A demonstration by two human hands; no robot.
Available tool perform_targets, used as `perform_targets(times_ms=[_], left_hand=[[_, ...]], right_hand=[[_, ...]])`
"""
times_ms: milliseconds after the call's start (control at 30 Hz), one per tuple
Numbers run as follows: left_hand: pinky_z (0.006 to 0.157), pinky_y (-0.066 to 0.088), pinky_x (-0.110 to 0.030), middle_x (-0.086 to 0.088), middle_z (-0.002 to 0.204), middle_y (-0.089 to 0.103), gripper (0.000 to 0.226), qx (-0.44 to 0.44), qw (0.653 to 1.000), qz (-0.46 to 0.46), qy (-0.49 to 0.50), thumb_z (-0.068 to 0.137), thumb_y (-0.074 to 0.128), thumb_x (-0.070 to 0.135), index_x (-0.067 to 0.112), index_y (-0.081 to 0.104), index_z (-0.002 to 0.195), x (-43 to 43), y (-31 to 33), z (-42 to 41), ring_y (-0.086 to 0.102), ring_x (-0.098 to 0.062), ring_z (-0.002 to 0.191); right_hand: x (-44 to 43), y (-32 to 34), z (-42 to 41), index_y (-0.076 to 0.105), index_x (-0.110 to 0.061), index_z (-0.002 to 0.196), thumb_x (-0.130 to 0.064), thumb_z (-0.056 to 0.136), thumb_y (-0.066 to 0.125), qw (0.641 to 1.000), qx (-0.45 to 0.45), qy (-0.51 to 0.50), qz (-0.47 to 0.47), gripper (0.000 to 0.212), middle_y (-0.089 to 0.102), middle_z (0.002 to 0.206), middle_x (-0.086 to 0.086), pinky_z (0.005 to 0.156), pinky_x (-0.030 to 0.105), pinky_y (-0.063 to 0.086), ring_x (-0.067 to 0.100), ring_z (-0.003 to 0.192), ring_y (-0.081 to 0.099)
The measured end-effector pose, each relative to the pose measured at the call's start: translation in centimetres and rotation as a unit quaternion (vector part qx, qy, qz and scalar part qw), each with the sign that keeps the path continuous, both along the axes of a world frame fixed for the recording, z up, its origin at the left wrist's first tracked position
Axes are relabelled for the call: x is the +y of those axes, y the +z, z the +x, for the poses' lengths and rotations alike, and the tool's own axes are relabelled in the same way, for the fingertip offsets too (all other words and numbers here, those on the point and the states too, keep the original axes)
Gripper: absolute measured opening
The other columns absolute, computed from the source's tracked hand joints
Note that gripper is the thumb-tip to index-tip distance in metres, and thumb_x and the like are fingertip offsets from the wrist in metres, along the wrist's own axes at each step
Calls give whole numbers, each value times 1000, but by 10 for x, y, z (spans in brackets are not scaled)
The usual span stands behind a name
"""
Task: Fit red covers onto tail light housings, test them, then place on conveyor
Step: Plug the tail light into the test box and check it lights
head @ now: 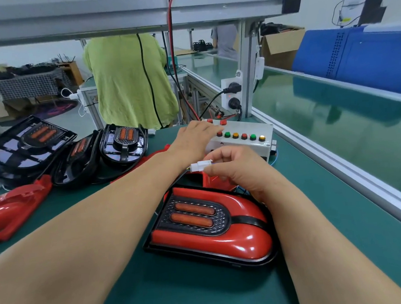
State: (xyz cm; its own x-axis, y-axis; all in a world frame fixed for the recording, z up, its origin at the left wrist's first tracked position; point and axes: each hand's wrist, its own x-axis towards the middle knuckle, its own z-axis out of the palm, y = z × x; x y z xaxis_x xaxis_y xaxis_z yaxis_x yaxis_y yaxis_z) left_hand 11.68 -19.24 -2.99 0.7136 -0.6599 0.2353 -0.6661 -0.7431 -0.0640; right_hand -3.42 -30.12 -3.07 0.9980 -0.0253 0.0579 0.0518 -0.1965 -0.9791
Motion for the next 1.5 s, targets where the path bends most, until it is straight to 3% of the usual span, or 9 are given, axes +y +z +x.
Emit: perform_targets(times_ms=[367, 533, 767, 933, 1100, 1200, 1267, 1333, 1500], left_hand=[[105, 34, -43, -3, 144, 44, 89, -3, 1000, -5, 25, 85, 64, 5, 38, 18, 154, -3, -2, 3, 35, -28, 134], [103, 37, -43, -3, 143, 47, 88, 3, 1000, 14, 17, 83, 71, 17, 36, 22, 154, -6, 2, 5, 38, -28, 133], [106, 38, -40, -5, 138, 55, 64, 22, 997, -70, -13, 92, 47, 0, 25, 36, 149, -5, 17, -12, 44, -26, 129], [98, 43, -43, -14, 139, 49, 47, 35, 998, 23, -48, 105, 35, 34, 33, 30, 151, -18, 36, -26, 53, -32, 123], [83, 44, -32, 1, 154, 26, 44, 12, 987, 126, -98, 106, 34, 39, 39, 31, 149, -14, 42, -30, 51, -24, 115], [77, 37, -33, 5, 154, 22, 54, 16, 988, 122, -89, 103, 36, 47, 53, 10, 151, -14, 43, -31, 53, -24, 98], [77, 35, -34, 4, 157, 18, 58, 9, 986, 143, -87, 101, 36, 53, 57, 4, 149, -19, 46, -35, 55, -29, 108], [74, 35, -35, 3, 161, 13, 60, 7, 982, 171, -81, 101, 36, 48, 59, 1, 148, -25, 47, -36, 55, -32, 115], [55, 31, -29, 0, 162, 12, 66, -2, 976, 209, -66, 100, 40, 31, 59, 3, 147, -33, 48, -38, 56, -34, 110]], right_hand=[[0, -1, 4, 76, -25, 79, -13, 78, 79, 1000, 10, 2, -8, 13, 70, 69, -1, 51, 19, 39, 4, 53, 52], [-1, -2, 4, 77, -26, 80, -13, 77, 79, 1000, 10, 2, -5, 13, 71, 73, 3, 50, 18, 37, 5, 52, 51], [0, -2, 4, 76, -23, 79, -12, 76, 80, 1000, 13, 4, -11, 12, 71, 73, 4, 54, 23, 37, 8, 55, 51], [0, -4, 4, 78, -30, 81, -17, 72, 81, 1000, 11, 9, -12, 16, 73, 73, 3, 55, 24, 38, 7, 55, 51], [0, -4, 3, 78, -37, 79, -29, 62, 79, 999, 16, 16, -32, 18, 76, 75, 2, 60, 28, 40, 8, 58, 54], [-1, -5, 3, 79, -30, 80, -27, 67, 82, 998, 15, 14, -64, 14, 75, 79, -1, 58, 23, 41, 3, 55, 54], [-1, -5, 3, 80, -21, 82, -21, 71, 84, 997, 8, 10, -73, 11, 70, 92, -3, 53, 17, 41, 1, 53, 53], [-1, -4, 3, 80, -16, 82, -17, 73, 84, 997, 8, 8, -79, 10, 65, 99, -6, 49, 14, 40, -1, 52, 52], [-3, -4, 2, 79, -17, 88, -19, 74, 83, 996, 23, 2, -88, 14, 68, 78, -12, 53, 19, 39, -1, 51, 52]])
